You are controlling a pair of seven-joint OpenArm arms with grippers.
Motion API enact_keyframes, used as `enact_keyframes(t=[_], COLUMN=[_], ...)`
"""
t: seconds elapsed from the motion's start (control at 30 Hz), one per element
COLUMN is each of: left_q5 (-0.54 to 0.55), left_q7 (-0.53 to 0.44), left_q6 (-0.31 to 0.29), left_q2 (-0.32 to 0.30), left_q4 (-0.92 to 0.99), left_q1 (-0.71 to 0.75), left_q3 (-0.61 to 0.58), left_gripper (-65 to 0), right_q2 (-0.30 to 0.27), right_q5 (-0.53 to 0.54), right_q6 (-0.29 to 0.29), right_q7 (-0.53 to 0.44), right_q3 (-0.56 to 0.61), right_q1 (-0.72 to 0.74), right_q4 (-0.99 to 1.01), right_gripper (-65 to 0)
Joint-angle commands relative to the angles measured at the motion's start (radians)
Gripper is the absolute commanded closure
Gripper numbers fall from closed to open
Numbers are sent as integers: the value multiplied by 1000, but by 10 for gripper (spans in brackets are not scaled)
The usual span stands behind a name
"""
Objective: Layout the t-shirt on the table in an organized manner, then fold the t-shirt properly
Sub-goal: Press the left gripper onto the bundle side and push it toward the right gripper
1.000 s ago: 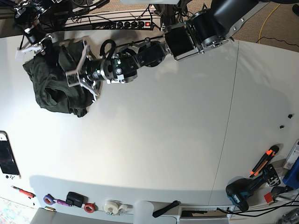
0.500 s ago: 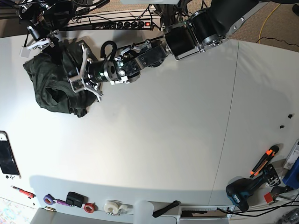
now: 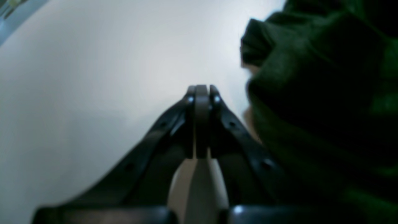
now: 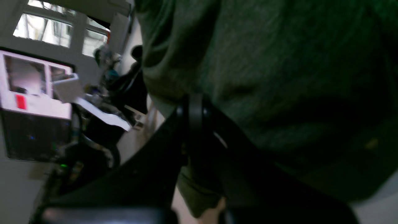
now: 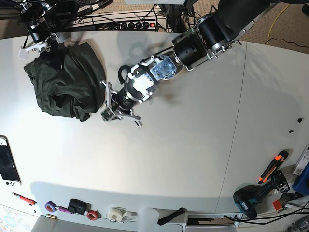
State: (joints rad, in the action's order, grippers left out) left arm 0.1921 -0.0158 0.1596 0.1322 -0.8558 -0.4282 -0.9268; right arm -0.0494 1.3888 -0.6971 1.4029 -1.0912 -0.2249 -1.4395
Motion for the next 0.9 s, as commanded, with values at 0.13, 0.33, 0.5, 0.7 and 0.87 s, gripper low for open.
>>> enact_keyframes(t=[0.13, 0.33, 0.5, 0.7, 0.87], left_q5=[70, 320, 512, 500, 492], left_q7=[2, 163, 299, 293, 291], left_q6=[-172, -691, -858, -836, -830], left_q2=[25, 25, 25, 25, 25], left_q4=[-61, -134, -139, -139, -139], left_q1=[-26, -24, -14, 21, 29], left_q3=[117, 269, 262, 195, 194], left_gripper=[0, 0, 0, 0, 0], right_q2=[-56, -105, -114, -140, -174], right_q5=[72, 80, 77, 75, -17], right_q6=[-1, -1, -1, -1, -1], right_q7=[-7, -7, -7, -7, -7], right_q3=[-4, -4, -4, -3, -4], right_q1=[20, 60, 89, 106, 106], right_q4=[-15, -28, -28, -31, -118], right_gripper=[0, 0, 0, 0, 0])
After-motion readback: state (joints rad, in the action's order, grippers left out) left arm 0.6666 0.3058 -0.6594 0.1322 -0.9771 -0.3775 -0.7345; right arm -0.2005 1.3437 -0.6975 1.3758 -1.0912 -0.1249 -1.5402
